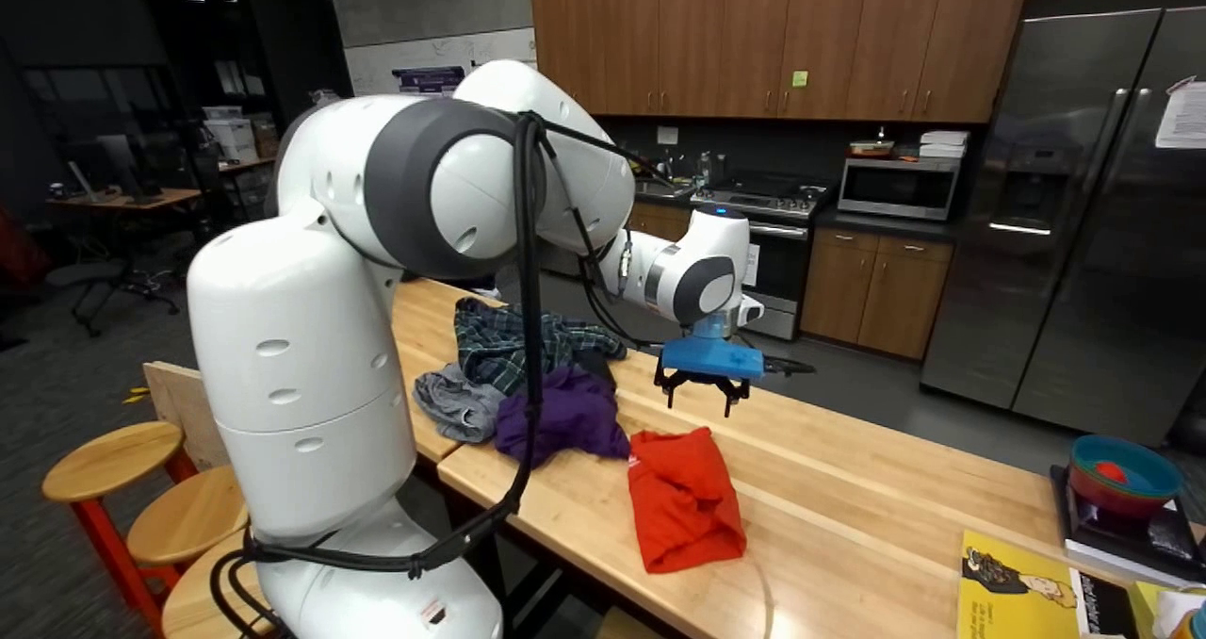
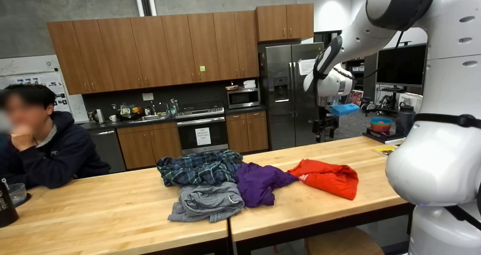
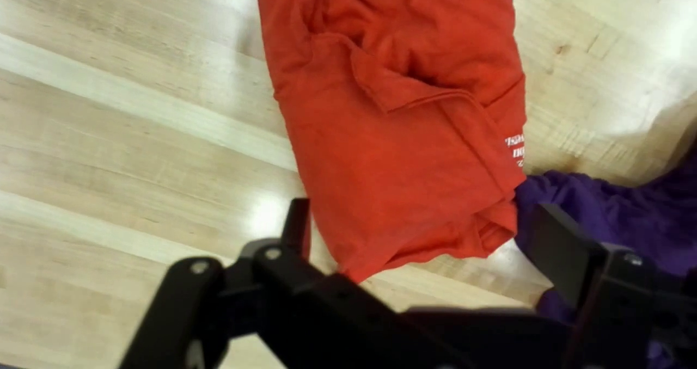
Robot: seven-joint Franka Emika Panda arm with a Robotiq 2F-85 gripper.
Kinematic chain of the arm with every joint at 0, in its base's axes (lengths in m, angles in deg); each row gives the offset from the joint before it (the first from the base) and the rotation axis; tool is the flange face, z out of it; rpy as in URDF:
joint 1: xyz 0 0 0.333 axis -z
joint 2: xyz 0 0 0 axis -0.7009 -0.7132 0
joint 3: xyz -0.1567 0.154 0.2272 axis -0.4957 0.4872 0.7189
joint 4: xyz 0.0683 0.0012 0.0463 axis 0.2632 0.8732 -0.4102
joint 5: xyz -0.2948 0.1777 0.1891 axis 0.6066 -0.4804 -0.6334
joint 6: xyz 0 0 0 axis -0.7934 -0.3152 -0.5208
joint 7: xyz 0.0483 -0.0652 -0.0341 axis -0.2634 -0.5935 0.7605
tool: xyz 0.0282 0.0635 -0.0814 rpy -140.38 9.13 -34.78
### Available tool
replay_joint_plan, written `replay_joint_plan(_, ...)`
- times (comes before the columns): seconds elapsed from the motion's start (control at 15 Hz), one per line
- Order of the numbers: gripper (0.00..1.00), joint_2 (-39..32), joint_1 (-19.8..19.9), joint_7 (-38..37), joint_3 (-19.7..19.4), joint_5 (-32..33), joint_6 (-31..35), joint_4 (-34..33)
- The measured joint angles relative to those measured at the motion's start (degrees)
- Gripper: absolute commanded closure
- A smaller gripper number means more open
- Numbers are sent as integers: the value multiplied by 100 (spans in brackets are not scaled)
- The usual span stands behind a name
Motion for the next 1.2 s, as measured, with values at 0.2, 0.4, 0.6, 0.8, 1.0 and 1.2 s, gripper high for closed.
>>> replay_joint_plan(0.2, 0, -262, 24, 618, 8, -99, -356, -156)
replay_joint_plan(0.4, 0, -580, 36, 879, 46, -71, -533, -318)
replay_joint_plan(0.6, 0, -933, 35, 808, 118, 61, -491, -450)
replay_joint_plan(0.8, 3, -1286, 27, 565, 232, 265, -435, -567)
replay_joint_plan(1.0, 3, -1520, -22, 58, 286, 723, -326, -570)
replay_joint_plan(1.2, 30, -1554, -65, -494, 296, 1186, -271, -461)
